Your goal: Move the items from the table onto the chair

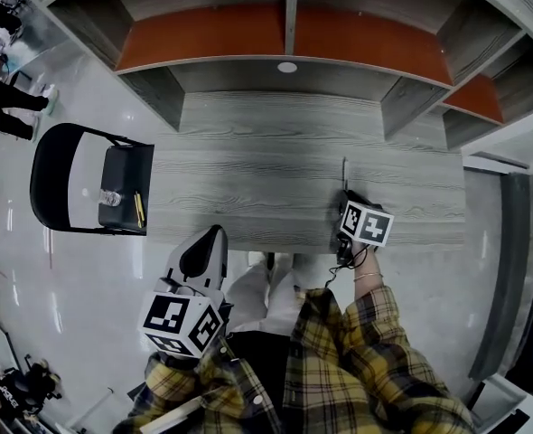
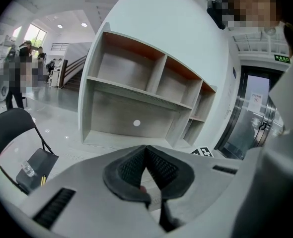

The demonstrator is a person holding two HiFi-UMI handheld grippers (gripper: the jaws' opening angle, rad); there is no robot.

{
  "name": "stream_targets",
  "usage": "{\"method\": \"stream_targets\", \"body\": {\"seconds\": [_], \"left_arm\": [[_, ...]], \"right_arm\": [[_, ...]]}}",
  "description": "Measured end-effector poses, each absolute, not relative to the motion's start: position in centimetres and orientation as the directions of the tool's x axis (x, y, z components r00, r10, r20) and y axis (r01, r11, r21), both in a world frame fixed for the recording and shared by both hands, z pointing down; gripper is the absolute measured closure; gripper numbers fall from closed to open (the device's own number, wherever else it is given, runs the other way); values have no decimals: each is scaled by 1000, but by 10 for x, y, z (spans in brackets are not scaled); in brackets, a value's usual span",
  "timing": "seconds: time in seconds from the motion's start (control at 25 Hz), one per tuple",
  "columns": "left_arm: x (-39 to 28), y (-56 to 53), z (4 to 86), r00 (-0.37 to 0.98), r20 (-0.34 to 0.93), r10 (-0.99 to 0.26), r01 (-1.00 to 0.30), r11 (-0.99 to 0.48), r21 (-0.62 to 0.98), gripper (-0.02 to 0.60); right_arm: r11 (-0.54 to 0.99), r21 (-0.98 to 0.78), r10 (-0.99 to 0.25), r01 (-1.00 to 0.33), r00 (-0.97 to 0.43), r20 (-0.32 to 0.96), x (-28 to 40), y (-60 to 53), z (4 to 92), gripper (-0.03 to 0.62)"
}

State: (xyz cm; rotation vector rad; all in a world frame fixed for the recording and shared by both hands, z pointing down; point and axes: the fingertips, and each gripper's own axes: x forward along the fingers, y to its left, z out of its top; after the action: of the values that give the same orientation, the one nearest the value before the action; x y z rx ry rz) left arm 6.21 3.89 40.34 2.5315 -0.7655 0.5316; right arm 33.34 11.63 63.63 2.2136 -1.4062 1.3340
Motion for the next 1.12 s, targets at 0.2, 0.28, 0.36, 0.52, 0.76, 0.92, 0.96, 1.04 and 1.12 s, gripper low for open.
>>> {"method": "stream_targets", "body": {"seconds": [0.2,0.28,0.36,0.52,0.76,0.92,0.96,1.04,1.12], "left_arm": [[76,45,398,791,447,-418,-573,-762,302,578],[80,48,396,796,437,-419,-569,-765,301,578],[82,52,394,802,427,-417,-562,-769,304,578],[86,51,390,799,394,-454,-580,-756,305,578],[69,40,394,782,390,-486,-609,-728,313,578],[39,19,404,736,406,-542,-671,-663,330,578],[26,13,406,725,408,-555,-684,-648,335,578],[-2,2,410,708,414,-573,-704,-620,347,578],[-34,-10,415,690,421,-589,-723,-592,358,578]], "right_arm": [[-467,-326,-694,-822,112,711,327,120,600,531],[-434,-340,-722,-834,97,685,323,121,584,531],[-399,-348,-745,-848,79,663,317,123,570,531],[-282,-349,-785,-894,6,620,299,109,544,531],[-161,-359,-811,-919,-84,579,256,93,517,531],[-71,-374,-799,-925,-172,576,222,66,514,531],[-53,-375,-792,-925,-189,580,210,59,515,531],[-30,-374,-779,-927,-213,590,184,45,516,531],[-7,-371,-766,-929,-234,599,155,28,518,530]]}}
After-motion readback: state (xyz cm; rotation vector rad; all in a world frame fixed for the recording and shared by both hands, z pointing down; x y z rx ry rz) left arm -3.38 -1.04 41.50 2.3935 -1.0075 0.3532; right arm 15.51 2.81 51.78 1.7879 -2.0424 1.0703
